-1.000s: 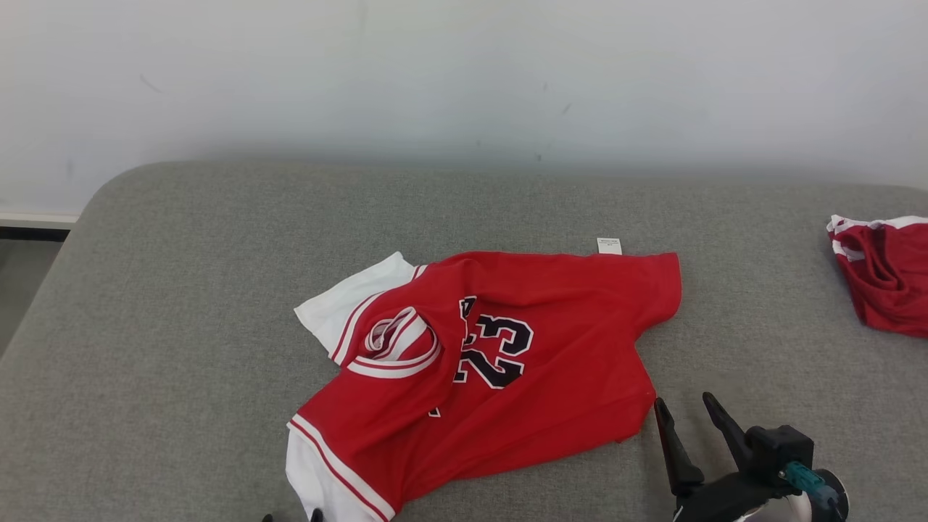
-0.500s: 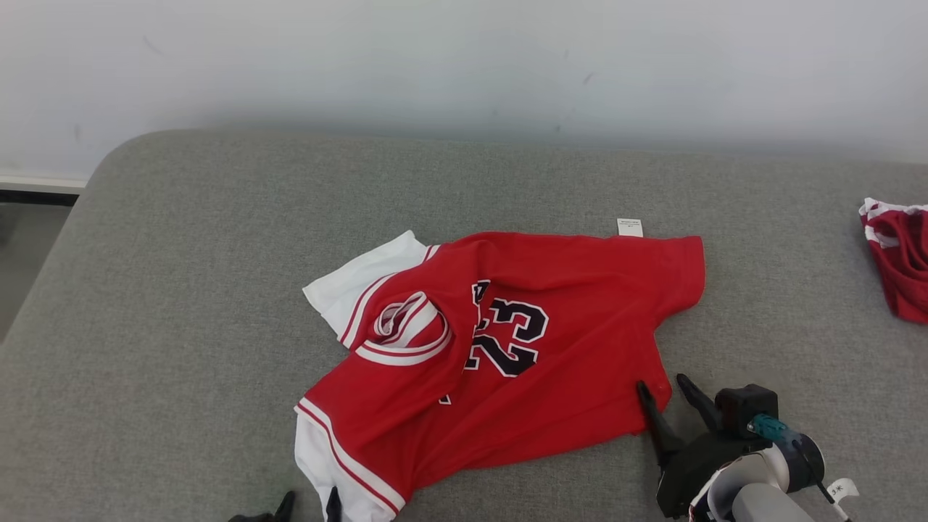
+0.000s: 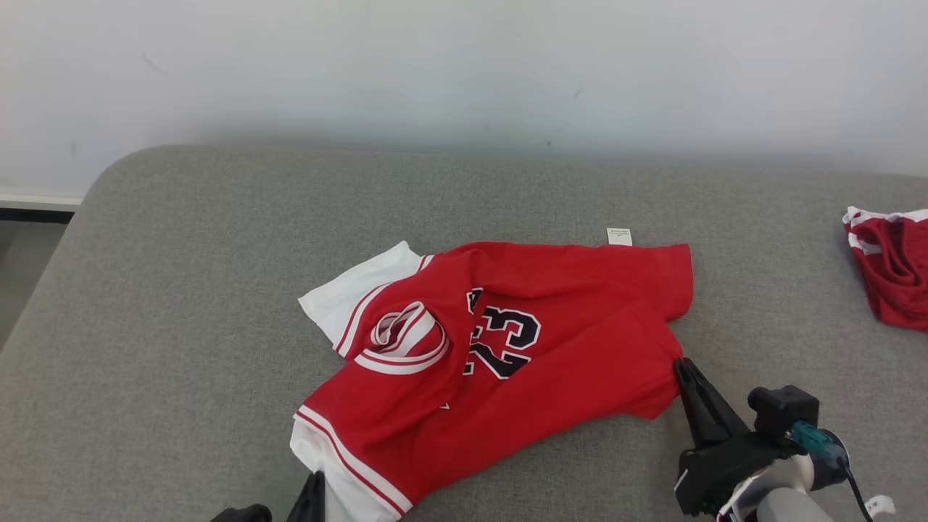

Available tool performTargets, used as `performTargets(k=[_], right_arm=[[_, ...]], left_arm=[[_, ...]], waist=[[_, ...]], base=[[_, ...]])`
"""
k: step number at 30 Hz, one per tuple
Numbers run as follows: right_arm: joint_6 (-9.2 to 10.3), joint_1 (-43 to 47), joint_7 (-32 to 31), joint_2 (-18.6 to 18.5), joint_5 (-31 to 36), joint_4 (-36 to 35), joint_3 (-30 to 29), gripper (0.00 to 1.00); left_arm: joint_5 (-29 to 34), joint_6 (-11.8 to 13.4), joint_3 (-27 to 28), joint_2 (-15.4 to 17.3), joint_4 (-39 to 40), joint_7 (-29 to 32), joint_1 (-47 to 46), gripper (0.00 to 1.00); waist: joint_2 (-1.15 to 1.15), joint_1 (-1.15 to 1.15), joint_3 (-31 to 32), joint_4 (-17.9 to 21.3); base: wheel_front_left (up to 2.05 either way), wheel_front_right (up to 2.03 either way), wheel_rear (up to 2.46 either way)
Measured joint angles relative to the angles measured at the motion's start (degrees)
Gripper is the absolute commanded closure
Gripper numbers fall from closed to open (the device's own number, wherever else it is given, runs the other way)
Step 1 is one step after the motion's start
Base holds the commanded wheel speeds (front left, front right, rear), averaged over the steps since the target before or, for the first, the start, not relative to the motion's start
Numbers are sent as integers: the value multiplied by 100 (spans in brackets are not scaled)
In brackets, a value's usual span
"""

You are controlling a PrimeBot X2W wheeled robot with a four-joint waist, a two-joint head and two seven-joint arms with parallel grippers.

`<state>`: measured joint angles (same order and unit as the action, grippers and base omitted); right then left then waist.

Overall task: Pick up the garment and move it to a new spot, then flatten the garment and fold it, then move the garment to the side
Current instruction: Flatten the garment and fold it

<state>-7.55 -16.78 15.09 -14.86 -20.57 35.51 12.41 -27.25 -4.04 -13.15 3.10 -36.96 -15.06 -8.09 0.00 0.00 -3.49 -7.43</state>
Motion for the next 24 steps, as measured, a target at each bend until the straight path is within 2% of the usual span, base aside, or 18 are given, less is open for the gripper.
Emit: performTargets(k=[5, 11, 24], right_arm=[[0, 563, 1, -38, 53, -840, -307, 100], [0, 1013, 2, -27, 107, -1596, -582, 100], [0, 2073, 2, 244, 151, -1738, -1301, 100]], left_arm=[[266, 82, 328, 25, 978, 0, 489, 100], [430, 102, 408, 88, 1617, 0, 816, 100], [391, 92, 98, 67, 1112, 153, 1223, 100]], waist=[[0, 0, 96, 33], [0, 0, 135, 72], [0, 0, 207, 69]], base=[[0, 0, 0], [0, 0, 0], [0, 0, 0]])
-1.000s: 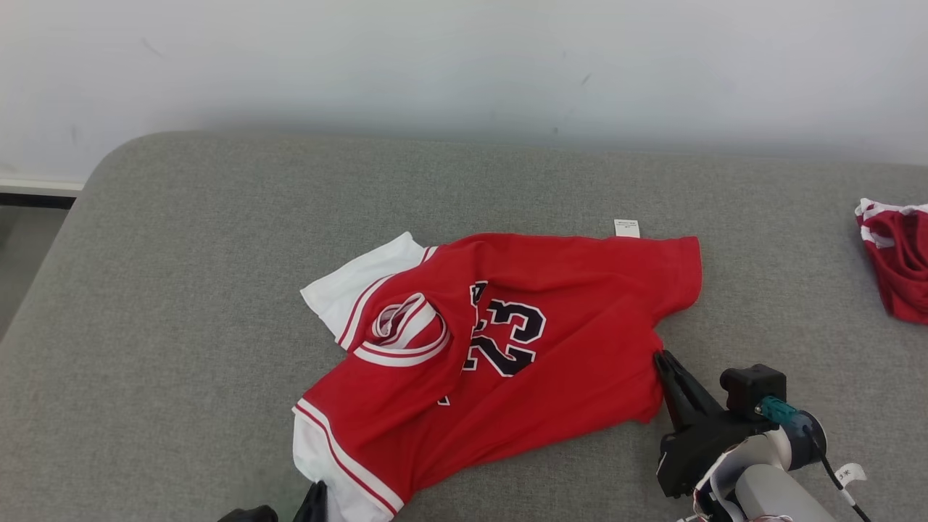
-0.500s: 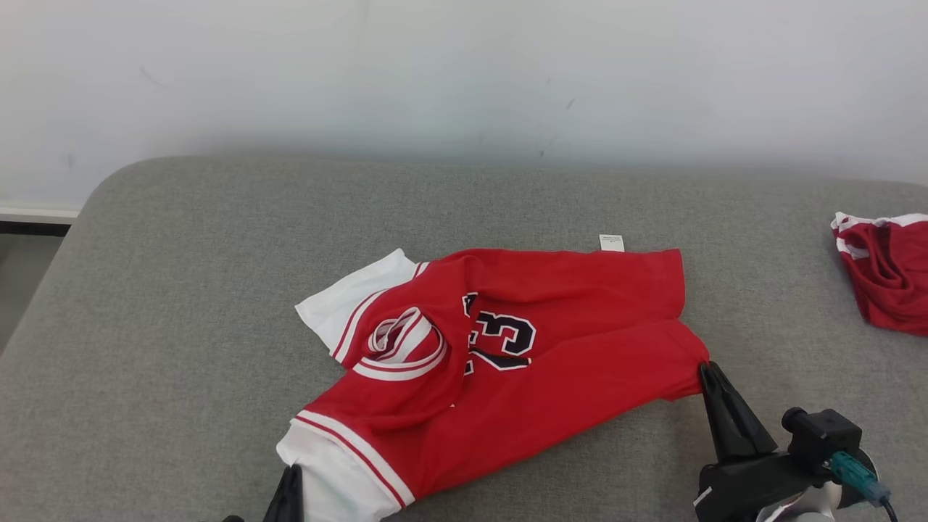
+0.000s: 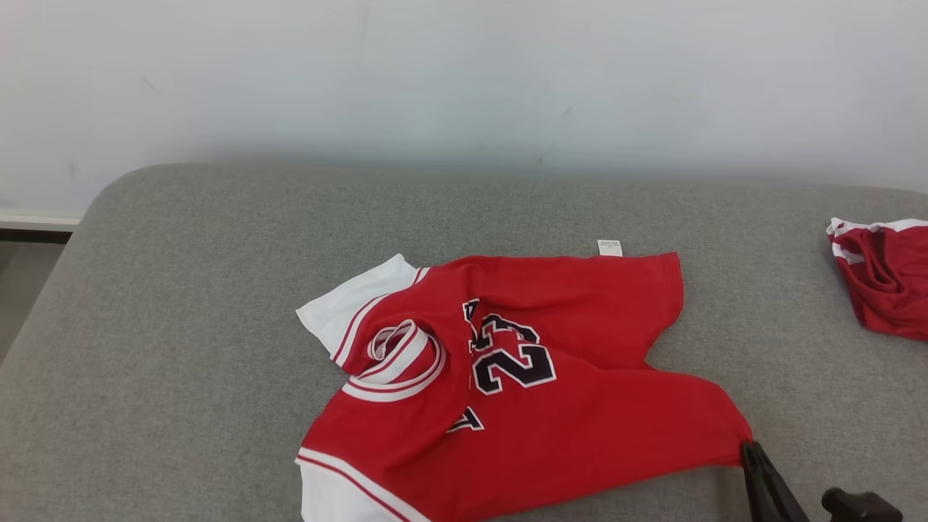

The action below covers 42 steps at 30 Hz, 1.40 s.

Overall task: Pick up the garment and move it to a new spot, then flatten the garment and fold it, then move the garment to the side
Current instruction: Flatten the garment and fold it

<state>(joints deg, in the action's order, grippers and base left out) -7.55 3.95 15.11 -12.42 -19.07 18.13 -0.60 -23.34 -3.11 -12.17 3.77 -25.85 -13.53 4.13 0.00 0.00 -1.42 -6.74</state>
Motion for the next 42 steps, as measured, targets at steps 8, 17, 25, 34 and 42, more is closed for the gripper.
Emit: performTargets(k=[8, 17, 25, 34, 42], right_arm=[[0, 204, 0, 81, 47, 56, -201, 0], [0, 242, 1, -41, 43, 269, -144, 0], [0, 120, 2, -62, -52, 710, 86, 0], [0, -207, 1, -79, -60, 1325, 416, 0], [0, -563, -38, -23, -179, 1872, 715, 56]], left_arm=[[-35, 42, 148, 9, -69, -110, 23, 0], [19, 53, 321, 212, 24, -94, 34, 0], [-3, -98, 153, 241, -497, 59, -122, 0], [-48, -203, -34, 174, -1034, 49, -509, 0], [-202, -294, -266, 89, -1539, 105, -787, 56]], waist=[[0, 0, 143, 54], [0, 0, 154, 58], [0, 0, 74, 59], [0, 0, 4, 100], [0, 0, -11, 99]], base=[[0, 0, 0], [0, 0, 0], [0, 0, 0], [0, 0, 0], [0, 0, 0]])
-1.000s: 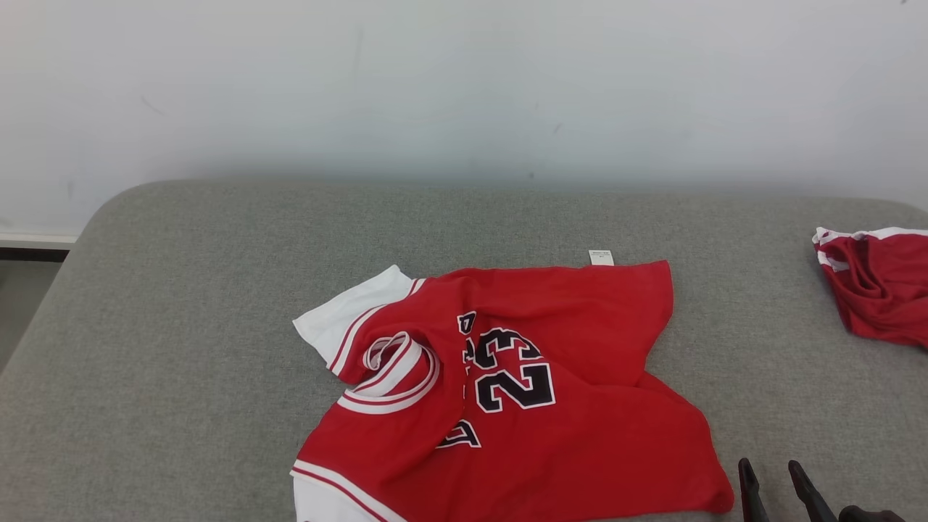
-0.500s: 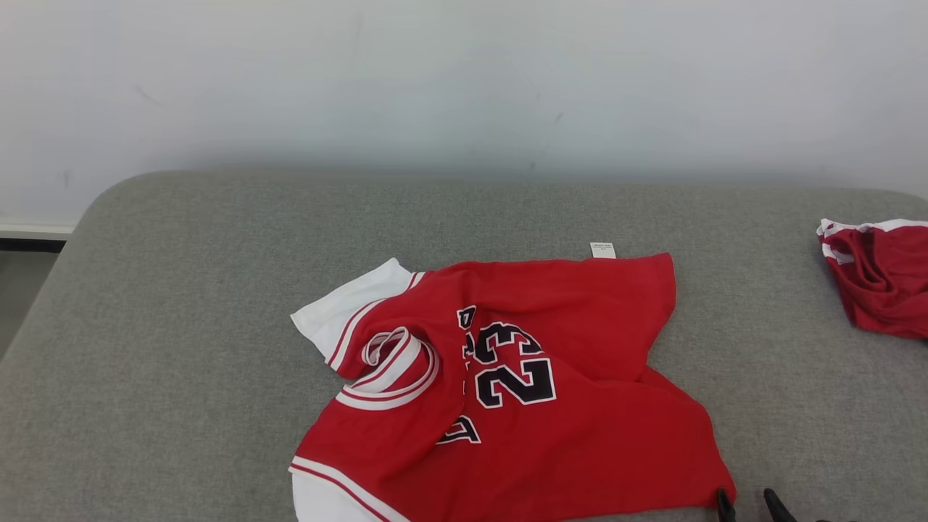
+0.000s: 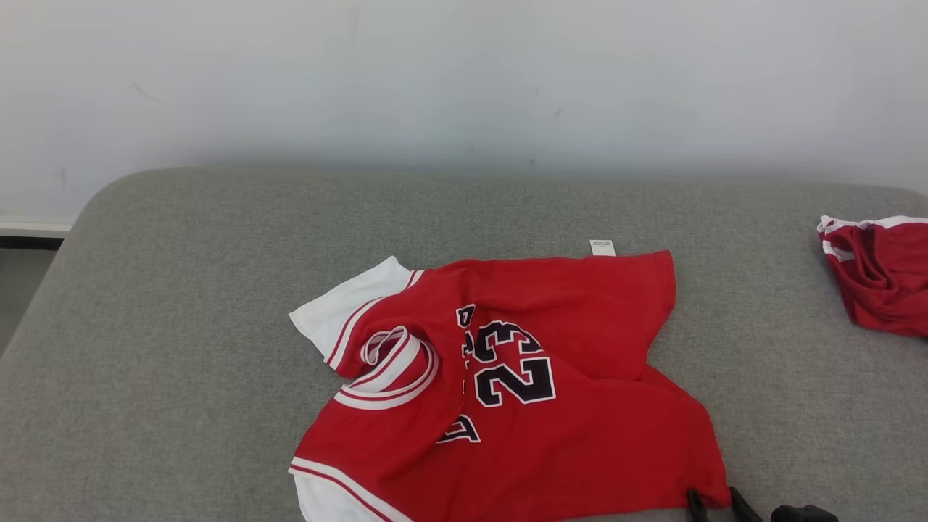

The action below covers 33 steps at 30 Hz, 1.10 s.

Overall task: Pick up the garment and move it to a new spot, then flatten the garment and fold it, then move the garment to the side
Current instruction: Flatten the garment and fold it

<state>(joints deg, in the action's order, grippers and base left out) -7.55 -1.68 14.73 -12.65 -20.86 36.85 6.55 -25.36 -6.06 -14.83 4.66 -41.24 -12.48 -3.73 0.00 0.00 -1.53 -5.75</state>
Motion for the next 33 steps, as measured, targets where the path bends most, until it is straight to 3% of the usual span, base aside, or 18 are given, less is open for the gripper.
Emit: performTargets(k=[1, 2, 11, 22, 27, 33], right_arm=[[1, -14, 0, 2, -25, 34, 44, 100], [1, -20, 0, 1, -51, 64, 75, 100], [0, 54, 21, -112, -165, -434, 87, 100], [0, 133, -16, -219, -331, -1714, -33, 100], [0, -745, -369, -461, -511, -2176, 247, 100], [0, -2685, -831, -744, -825, -2153, 464, 100]], left_arm=[[-56, -9, -35, -15, -44, 9, -20, 80], [-135, -40, -86, -24, -83, 38, -36, 100], [-298, -76, -87, -60, 78, -181, 14, 100], [-183, 137, 308, 291, 1990, -207, 229, 100], [16, 115, 211, 699, 2896, 465, -667, 100], [14, -7, 232, 1148, 3264, 1363, -2738, 100]], waist=[[0, 0, 12, -9], [0, 0, 27, -16], [0, 0, 154, 14], [-1, 0, 141, 24], [-1, 0, -75, 63], [-1, 1, -593, 131]], base=[[0, 0, 0], [0, 0, 0], [0, 0, 0], [0, 0, 0], [0, 0, 0], [0, 0, 0]])
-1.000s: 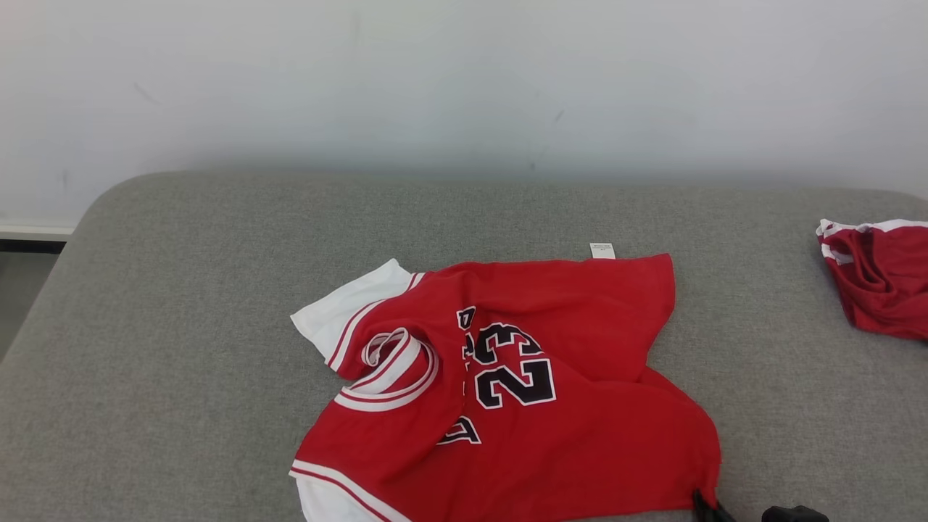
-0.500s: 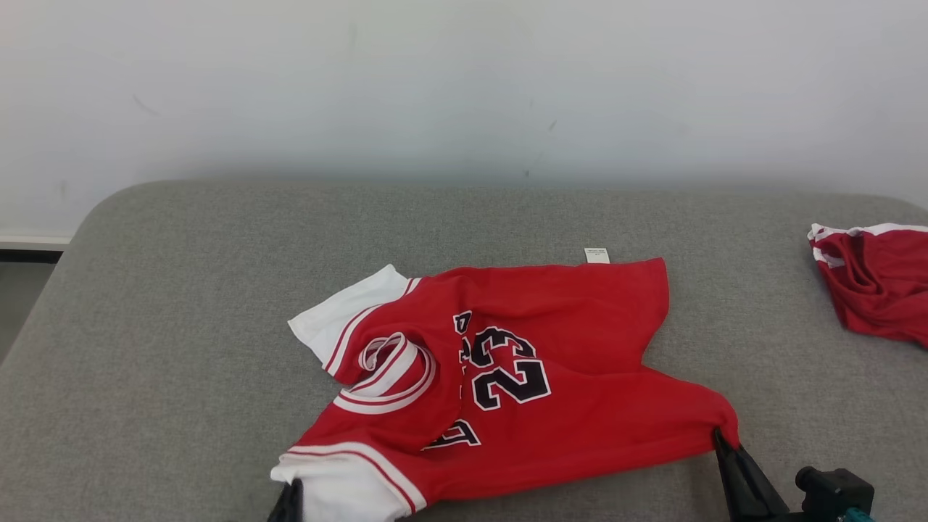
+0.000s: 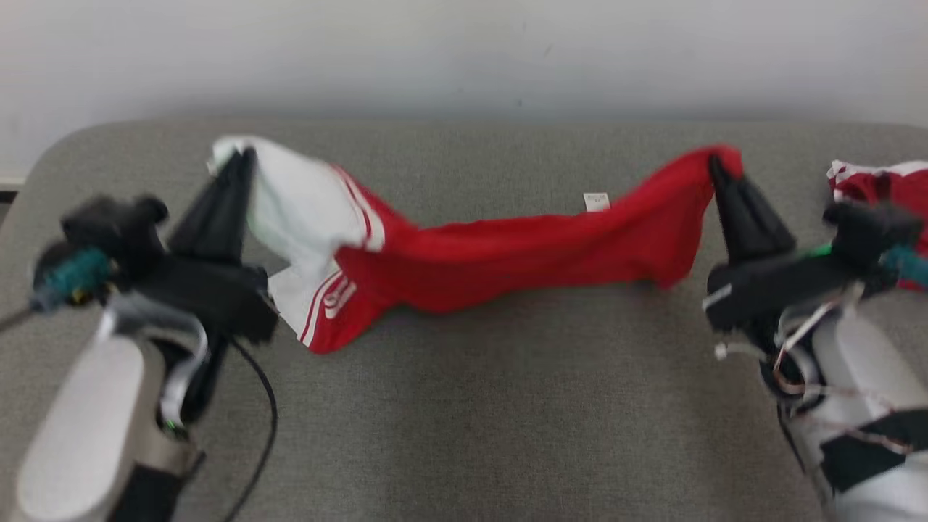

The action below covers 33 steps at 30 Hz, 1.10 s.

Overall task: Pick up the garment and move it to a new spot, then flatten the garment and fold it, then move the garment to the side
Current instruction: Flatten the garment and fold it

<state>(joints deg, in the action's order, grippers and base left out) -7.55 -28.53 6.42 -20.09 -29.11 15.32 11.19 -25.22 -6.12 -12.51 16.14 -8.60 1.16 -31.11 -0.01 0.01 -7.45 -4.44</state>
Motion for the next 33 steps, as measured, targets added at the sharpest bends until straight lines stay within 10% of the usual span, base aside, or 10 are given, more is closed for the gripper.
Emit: performTargets(k=[18, 33], right_arm=[[0, -6584, -1189, 40, -776, 1934, 248, 100], [0, -8214, -985, 33, -839, 2905, 799, 100]], left_arm=[[43, -102, -24, 478, -2094, 486, -6545, 100], [-332, -138, -746, 160, -3362, -216, -8208, 100]], waist=[[-1, 3, -2361, 340], [0, 0, -3202, 474]], base=[[0, 0, 0], [0, 0, 0]])
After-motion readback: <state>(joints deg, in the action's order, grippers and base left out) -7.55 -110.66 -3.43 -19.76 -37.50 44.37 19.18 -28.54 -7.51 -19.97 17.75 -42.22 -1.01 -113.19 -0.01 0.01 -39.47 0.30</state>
